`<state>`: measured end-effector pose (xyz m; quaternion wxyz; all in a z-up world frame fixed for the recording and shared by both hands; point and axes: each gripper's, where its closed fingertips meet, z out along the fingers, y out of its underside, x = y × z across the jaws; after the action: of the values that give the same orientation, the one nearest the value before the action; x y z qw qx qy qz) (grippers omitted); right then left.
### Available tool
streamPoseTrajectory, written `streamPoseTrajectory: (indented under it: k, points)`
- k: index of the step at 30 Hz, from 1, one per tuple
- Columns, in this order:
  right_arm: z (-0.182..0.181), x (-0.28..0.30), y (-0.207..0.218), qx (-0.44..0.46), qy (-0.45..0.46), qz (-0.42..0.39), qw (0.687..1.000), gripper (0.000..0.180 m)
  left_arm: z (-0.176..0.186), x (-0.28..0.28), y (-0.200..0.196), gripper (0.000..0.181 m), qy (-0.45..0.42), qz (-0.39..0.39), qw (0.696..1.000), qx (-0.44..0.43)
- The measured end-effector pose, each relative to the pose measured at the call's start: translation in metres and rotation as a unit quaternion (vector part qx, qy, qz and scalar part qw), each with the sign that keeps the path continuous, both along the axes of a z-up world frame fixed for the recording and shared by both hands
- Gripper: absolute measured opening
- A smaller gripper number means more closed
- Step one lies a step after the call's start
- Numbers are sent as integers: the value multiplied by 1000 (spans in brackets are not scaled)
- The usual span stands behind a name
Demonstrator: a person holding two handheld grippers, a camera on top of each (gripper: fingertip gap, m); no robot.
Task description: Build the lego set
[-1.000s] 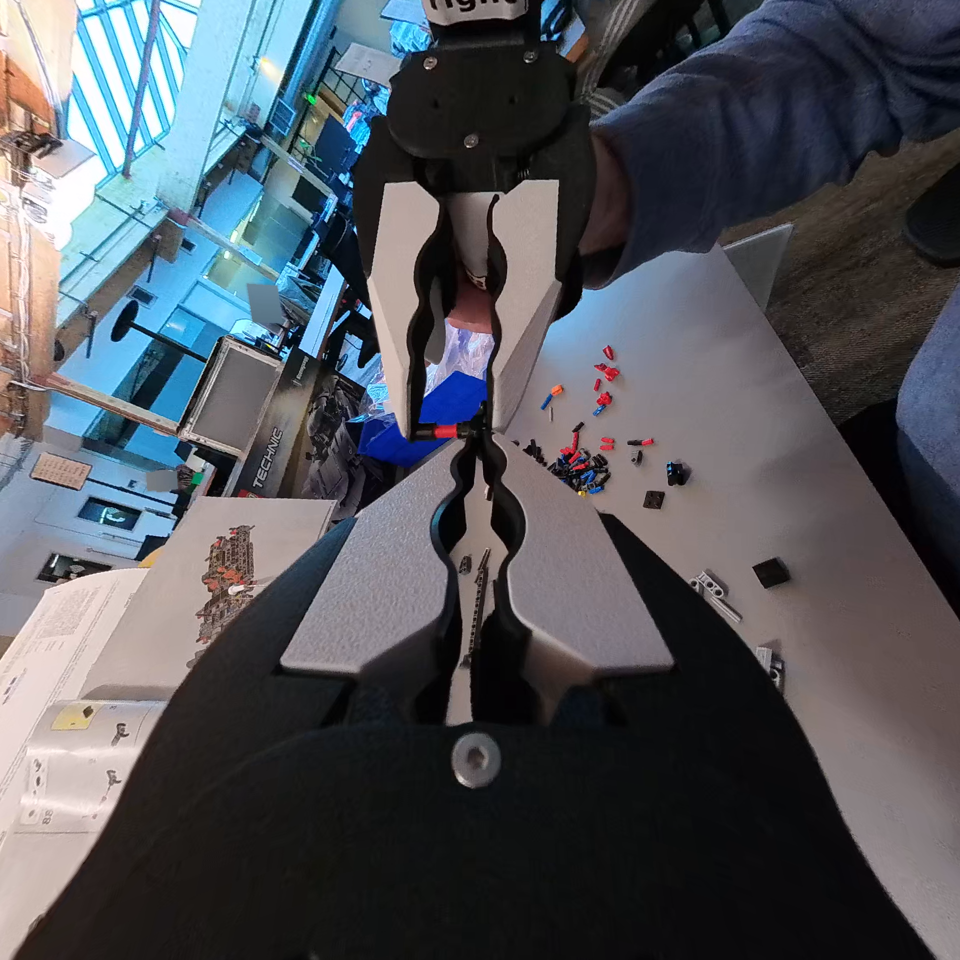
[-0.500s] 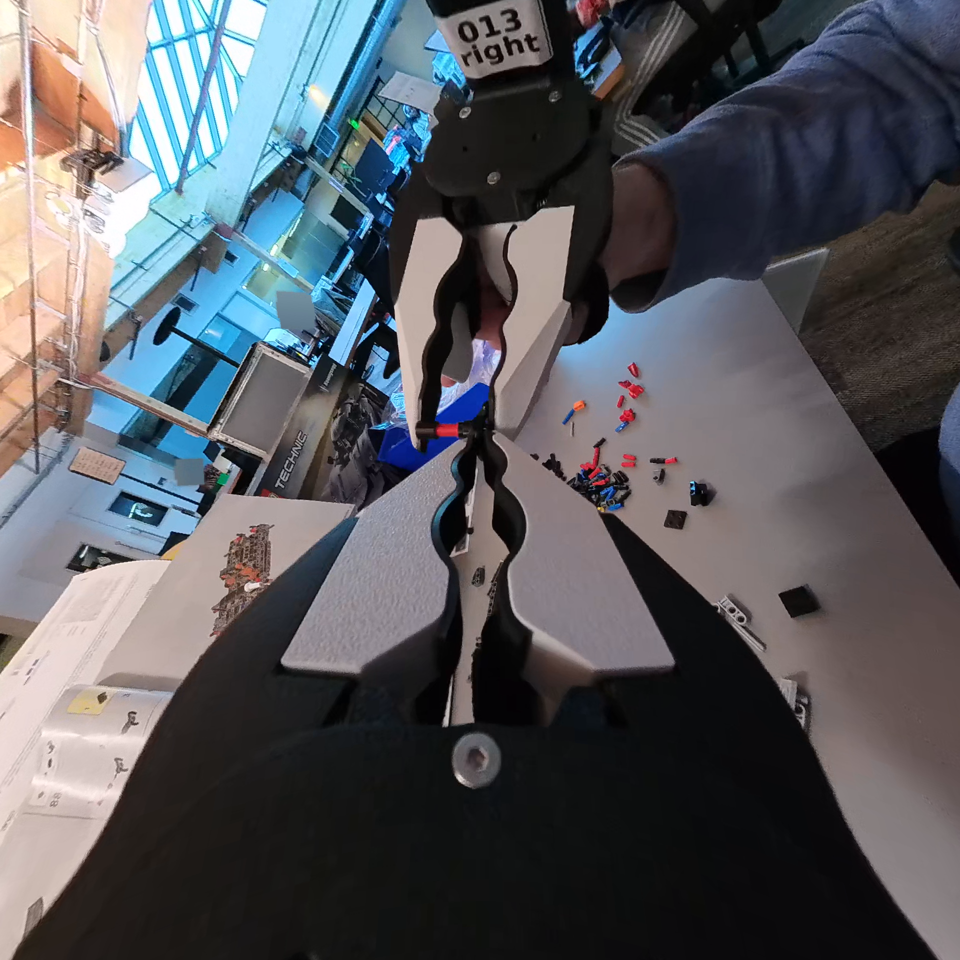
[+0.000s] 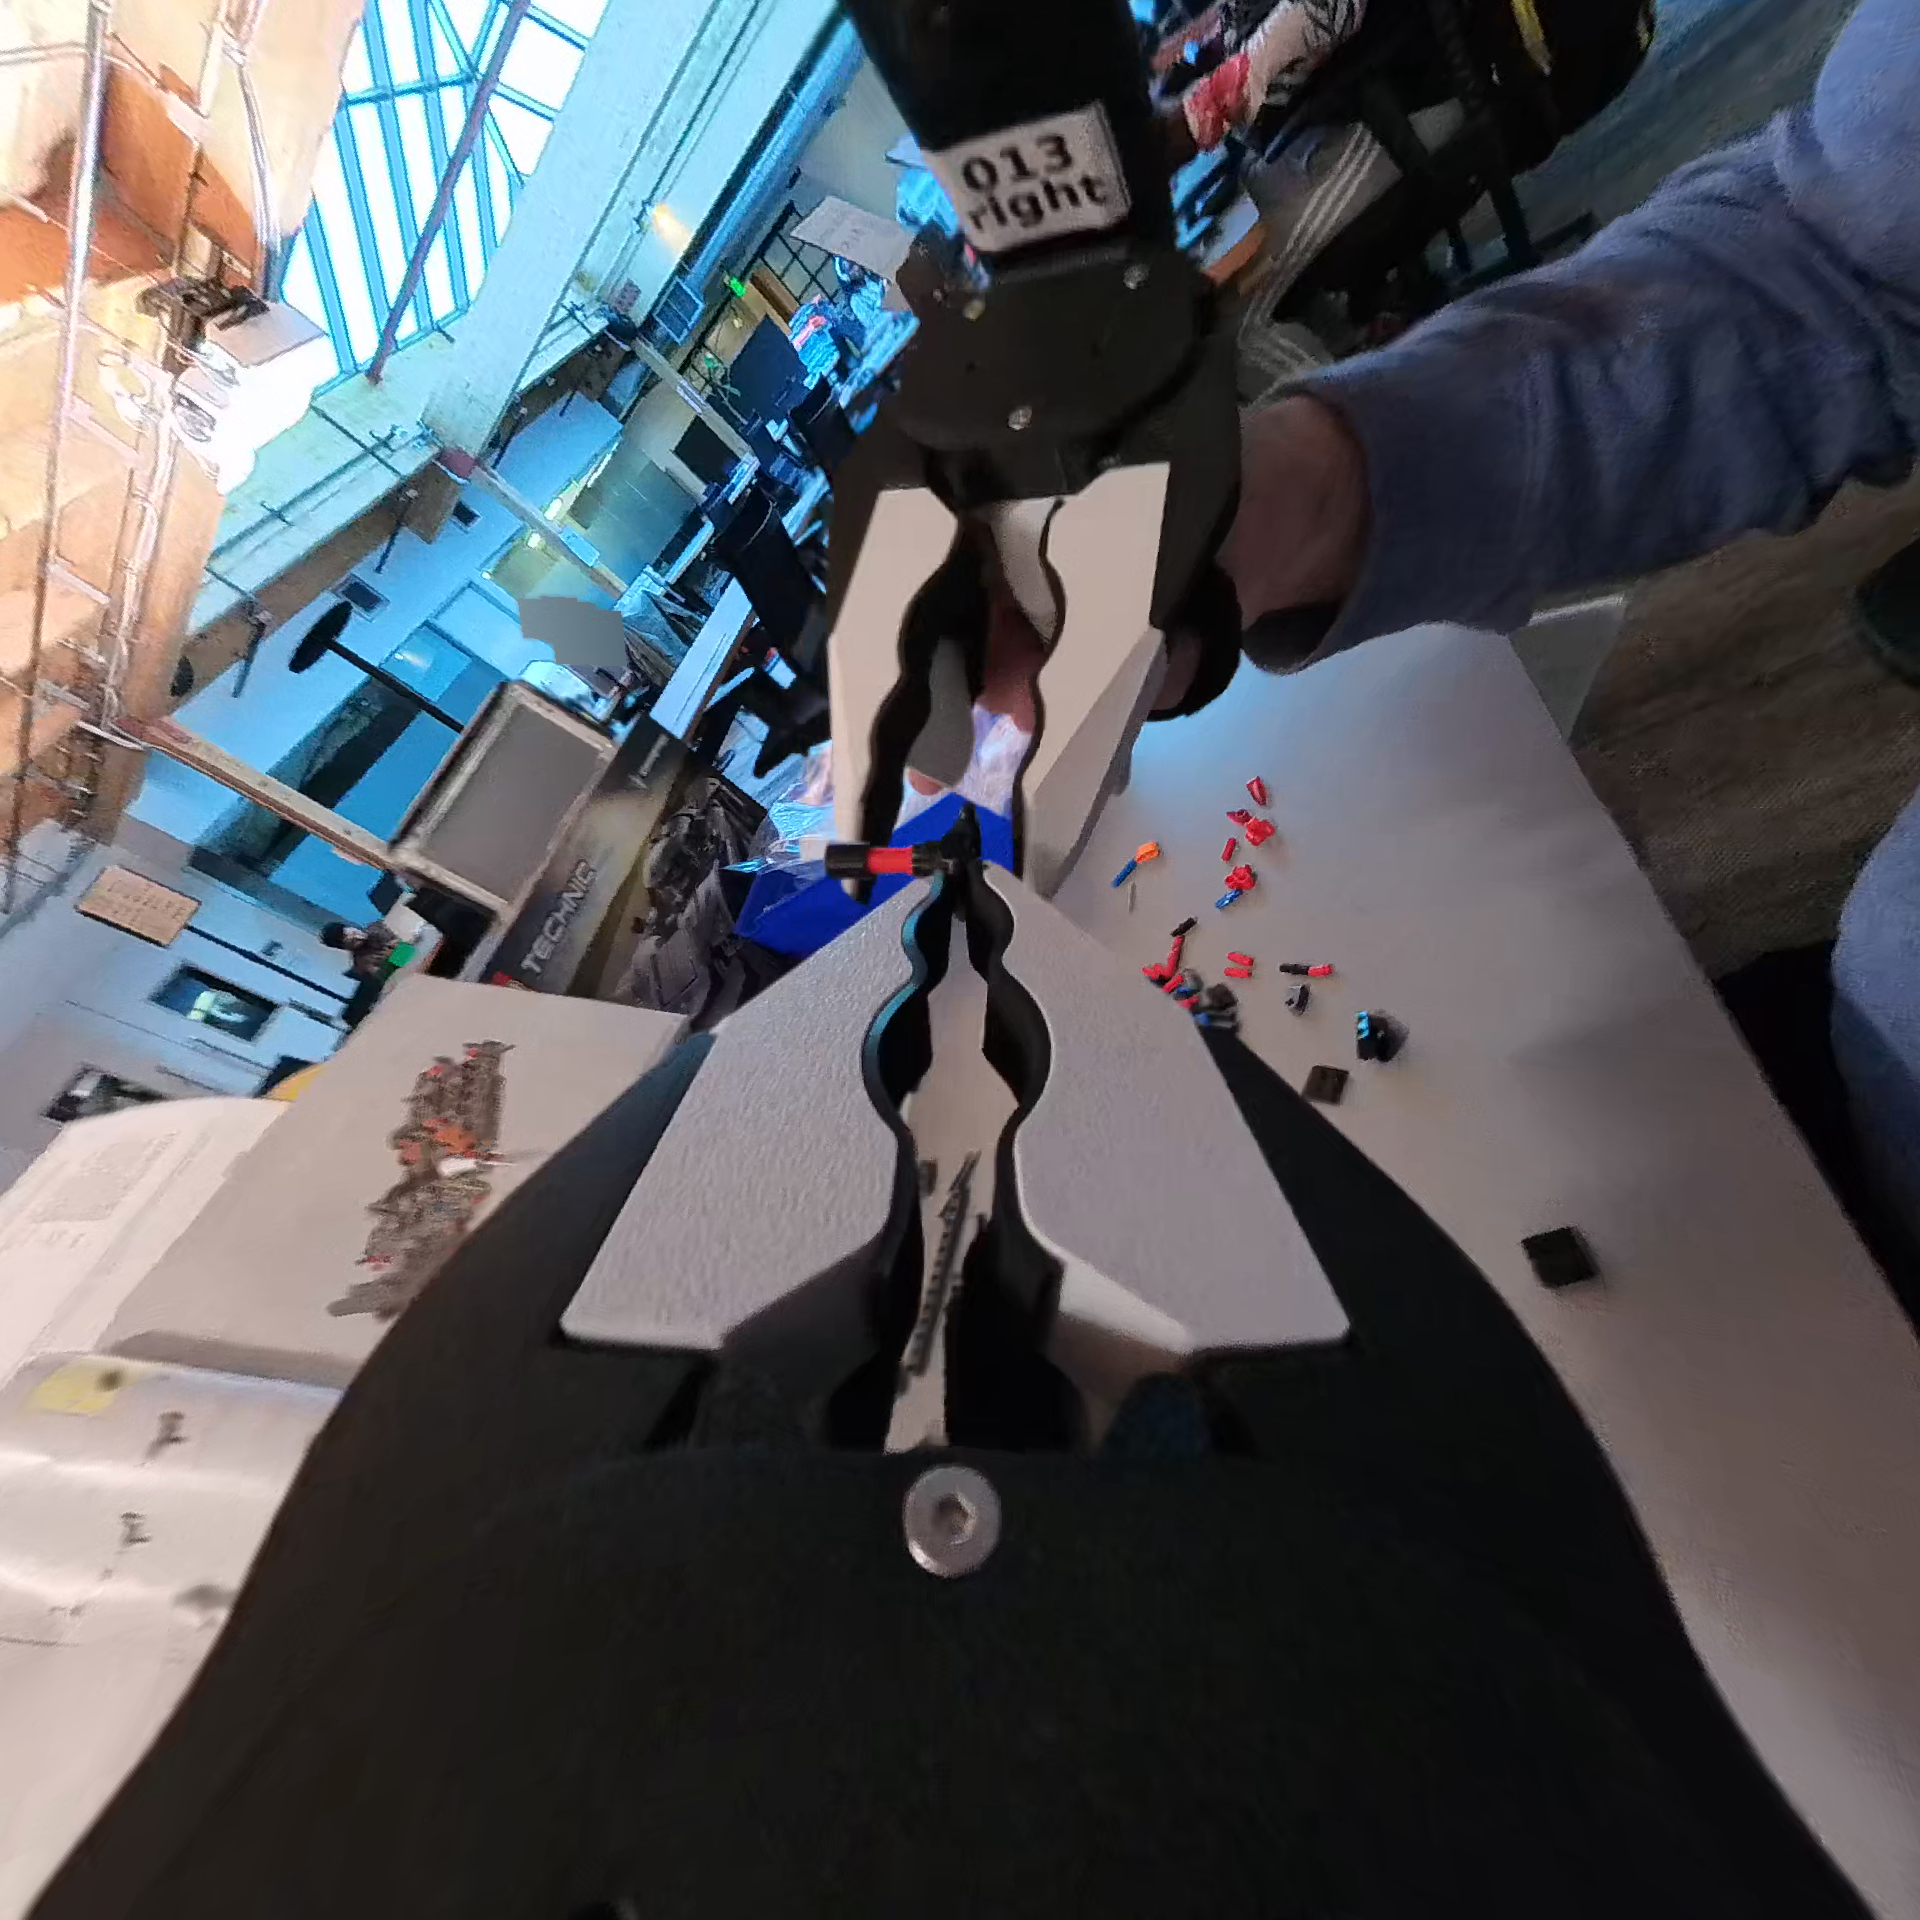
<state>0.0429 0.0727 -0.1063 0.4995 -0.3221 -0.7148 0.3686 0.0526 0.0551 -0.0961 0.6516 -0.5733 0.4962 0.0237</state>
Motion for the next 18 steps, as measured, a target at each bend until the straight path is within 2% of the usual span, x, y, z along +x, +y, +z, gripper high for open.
streamPoseTrajectory:
  k: [2,5,8,11,15,18]
  points:
    - [-4,3,-1,-20,0,8,1000,29,-3,-2,2,0,-41,-14,999,-33]
    - [-7,4,-4,-45,9,7,999,11,-9,-3,6,0,-102,-37,992,-71]
    - [-14,3,-4,-65,8,3,998,2,-17,2,9,0,-129,-46,987,-84]
    - [-18,2,-2,-68,4,-6,998,8,-21,7,12,1,-139,-53,985,-89]
    - [-18,5,-1,-74,3,-6,997,5,-22,10,13,0,-139,-50,985,-85]
    - [-23,6,2,-79,-23,-20,996,10,-27,8,19,0,-103,-17,992,-68]
